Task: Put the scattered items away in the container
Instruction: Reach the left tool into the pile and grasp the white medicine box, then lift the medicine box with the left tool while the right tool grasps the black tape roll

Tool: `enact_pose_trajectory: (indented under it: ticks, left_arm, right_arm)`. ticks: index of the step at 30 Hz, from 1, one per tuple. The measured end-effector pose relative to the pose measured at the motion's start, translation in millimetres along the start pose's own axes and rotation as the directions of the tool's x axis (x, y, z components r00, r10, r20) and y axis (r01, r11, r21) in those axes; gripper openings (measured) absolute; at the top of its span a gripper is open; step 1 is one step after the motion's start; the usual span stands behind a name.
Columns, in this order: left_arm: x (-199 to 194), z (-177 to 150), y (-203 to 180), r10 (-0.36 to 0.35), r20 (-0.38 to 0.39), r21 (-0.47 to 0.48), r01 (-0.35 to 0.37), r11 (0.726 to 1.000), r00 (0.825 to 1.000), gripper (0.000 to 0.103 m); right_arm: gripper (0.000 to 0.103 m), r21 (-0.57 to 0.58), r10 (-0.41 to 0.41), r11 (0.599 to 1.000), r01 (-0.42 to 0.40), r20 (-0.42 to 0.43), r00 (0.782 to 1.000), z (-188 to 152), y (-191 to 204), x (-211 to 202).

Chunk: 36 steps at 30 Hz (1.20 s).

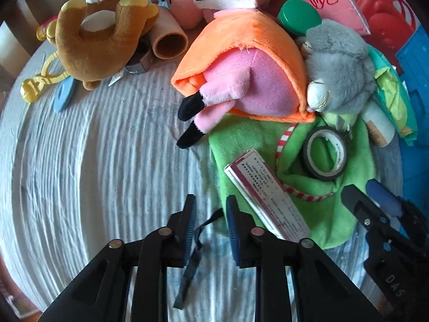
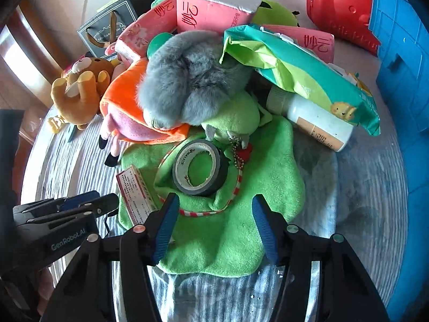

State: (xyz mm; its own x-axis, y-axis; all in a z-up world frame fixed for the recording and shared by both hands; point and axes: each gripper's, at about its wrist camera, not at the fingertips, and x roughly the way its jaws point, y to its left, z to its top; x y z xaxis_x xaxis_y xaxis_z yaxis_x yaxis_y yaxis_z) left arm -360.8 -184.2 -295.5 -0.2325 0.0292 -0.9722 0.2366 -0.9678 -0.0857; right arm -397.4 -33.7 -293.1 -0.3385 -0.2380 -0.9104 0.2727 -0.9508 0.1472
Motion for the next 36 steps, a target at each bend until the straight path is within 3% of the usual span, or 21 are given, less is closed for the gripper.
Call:
enact_pose_trajectory:
  ticks: [2,6,10,12,14,16,18,24,26,27,32,36]
  left_arm:
    - [-6,-3,-12,0.003,0.014,0.012,-0.003,1.000,1.000,0.074]
    - [-14,-7,-20,0.072,0.041,0.069,-0.074,0.995,0.997,0.074]
    - [-28,-6,15,0.215,0.097,0.051,-0.221,0.974,0.972,0.073]
    - [-22,-3,35,0.260,0.085,0.047,-0.265,0.963,0.962,0.068]
    - [1,-6,55,0.283,0.072,0.033,-0.286,0.958,0.956,0.064]
    - [13,-6,64,0.263,0.067,0.014,-0.265,0.964,0.962,0.064]
    - [20,-1,64,0.220,0.083,0.023,-0.223,0.975,0.972,0.064]
    - [54,7,53,0.132,0.084,0.189,-0.146,0.971,0.988,0.068]
    - [59,1,47,0.121,0.087,0.221,-0.138,0.966,0.989,0.075]
    - [59,0,46,0.122,0.101,0.229,-0.142,0.963,0.987,0.081]
    - [53,-10,52,0.040,0.077,0.258,-0.059,0.964,0.996,0.081]
    - [50,-21,46,0.000,0.072,0.301,-0.022,0.953,0.997,0.081]
  right_arm:
    - [0.056,-0.006,-0.009,1.000,0.009,-0.004,1.000,0,0,-1]
    - [0.056,-0.042,-0.030,0.999,0.029,-0.040,0.999,-5,9,11]
    - [0.058,-0.110,-0.008,0.994,-0.005,-0.116,0.993,-17,39,40]
    - [0.059,-0.157,0.089,0.982,-0.106,-0.109,0.990,-19,65,40]
    - [0.059,-0.135,0.258,0.952,-0.275,-0.134,0.957,-20,82,38]
    - [0.059,-0.169,0.198,0.962,-0.216,-0.115,0.973,-24,86,34]
    - [0.059,-0.124,0.162,0.977,-0.175,-0.109,0.981,-24,66,31]
    - [0.059,-0.013,0.045,0.999,-0.046,-0.049,0.998,-23,4,6]
    - [0.059,0.007,0.035,0.999,-0.035,-0.038,0.999,-20,-4,4]
    - [0.059,0.013,0.031,0.999,-0.031,-0.035,0.999,-20,-5,4]
    - [0.067,0.022,0.023,1.000,-0.022,-0.043,0.999,-25,-5,8]
    - [0.067,0.035,0.013,0.999,-0.012,-0.039,0.999,-18,22,17]
